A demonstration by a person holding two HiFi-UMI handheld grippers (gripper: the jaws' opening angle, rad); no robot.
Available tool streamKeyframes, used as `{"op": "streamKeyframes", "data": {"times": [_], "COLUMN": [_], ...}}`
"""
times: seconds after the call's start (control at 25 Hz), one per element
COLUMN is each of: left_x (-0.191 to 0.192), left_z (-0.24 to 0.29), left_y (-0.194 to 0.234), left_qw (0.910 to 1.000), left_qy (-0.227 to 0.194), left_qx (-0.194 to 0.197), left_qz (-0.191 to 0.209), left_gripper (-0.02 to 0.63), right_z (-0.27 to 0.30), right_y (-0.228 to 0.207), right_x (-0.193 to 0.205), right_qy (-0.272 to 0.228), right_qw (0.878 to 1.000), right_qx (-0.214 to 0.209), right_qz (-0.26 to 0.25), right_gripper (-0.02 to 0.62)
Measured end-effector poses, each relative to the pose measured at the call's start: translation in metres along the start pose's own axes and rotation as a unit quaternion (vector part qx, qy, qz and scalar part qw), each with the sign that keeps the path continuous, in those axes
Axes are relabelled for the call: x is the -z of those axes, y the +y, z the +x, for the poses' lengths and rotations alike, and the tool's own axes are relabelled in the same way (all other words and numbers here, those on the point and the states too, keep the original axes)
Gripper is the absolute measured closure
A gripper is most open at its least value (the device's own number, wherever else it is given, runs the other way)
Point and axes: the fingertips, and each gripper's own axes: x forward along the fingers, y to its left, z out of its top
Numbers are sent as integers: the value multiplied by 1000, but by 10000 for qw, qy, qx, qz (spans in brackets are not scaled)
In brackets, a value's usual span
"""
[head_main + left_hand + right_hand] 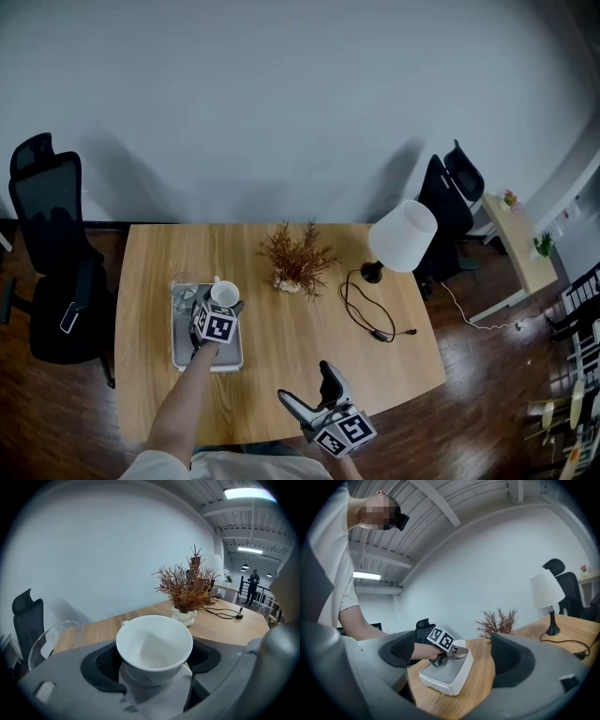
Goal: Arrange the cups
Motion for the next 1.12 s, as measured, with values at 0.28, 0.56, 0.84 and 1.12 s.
{"op": "streamKeyframes", "data": {"times": [0.28, 0.56, 0.84, 1.12], "left_x": [3, 22, 28, 20], "left_z": [8, -3, -45, -120], "left_y": [8, -3, -32, -48], "left_qw": [9996, 9995, 9992, 9944], "left_qy": [-75, 208, -8, -799], "left_qx": [-128, 86, 382, 608], "left_qz": [-222, -239, -118, -323], "left_gripper": [204, 143, 143, 143], "right_z": [-1, 0, 5, 11], "right_y": [5, 13, 26, 38], "right_x": [4, 3, 4, 3], "right_qy": [32, 4, -61, -201], "right_qw": [10000, 10000, 9997, 9992], "right_qx": [-9, -76, -213, -233], "right_qz": [25, 52, 114, 238], "right_gripper": [92, 92, 92, 92]}}
